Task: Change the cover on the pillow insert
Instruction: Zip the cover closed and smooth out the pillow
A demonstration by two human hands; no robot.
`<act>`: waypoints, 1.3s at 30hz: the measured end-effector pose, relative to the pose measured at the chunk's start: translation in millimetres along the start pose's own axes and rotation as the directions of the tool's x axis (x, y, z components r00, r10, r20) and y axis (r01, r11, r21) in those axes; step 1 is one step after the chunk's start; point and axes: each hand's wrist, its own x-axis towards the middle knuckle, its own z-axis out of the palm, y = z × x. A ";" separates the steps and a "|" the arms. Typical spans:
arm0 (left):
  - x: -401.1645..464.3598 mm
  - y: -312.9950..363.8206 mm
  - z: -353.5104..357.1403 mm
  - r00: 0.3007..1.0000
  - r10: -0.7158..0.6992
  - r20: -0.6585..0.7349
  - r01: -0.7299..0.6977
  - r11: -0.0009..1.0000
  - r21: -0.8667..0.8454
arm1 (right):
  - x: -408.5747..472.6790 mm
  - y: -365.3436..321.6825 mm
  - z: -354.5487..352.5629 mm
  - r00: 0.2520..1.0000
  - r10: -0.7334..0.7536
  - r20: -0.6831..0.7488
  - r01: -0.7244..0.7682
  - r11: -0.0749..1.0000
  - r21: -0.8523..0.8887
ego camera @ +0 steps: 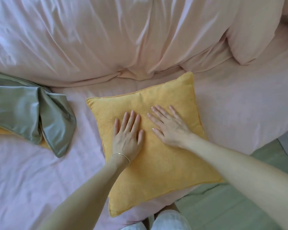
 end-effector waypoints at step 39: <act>23.8 -37.6 23.2 0.984 -0.178 -0.020 0.174 0.975 -0.140 | 27.0 51.1 16.2 1.000 0.003 -0.018 0.002 0.967 0.254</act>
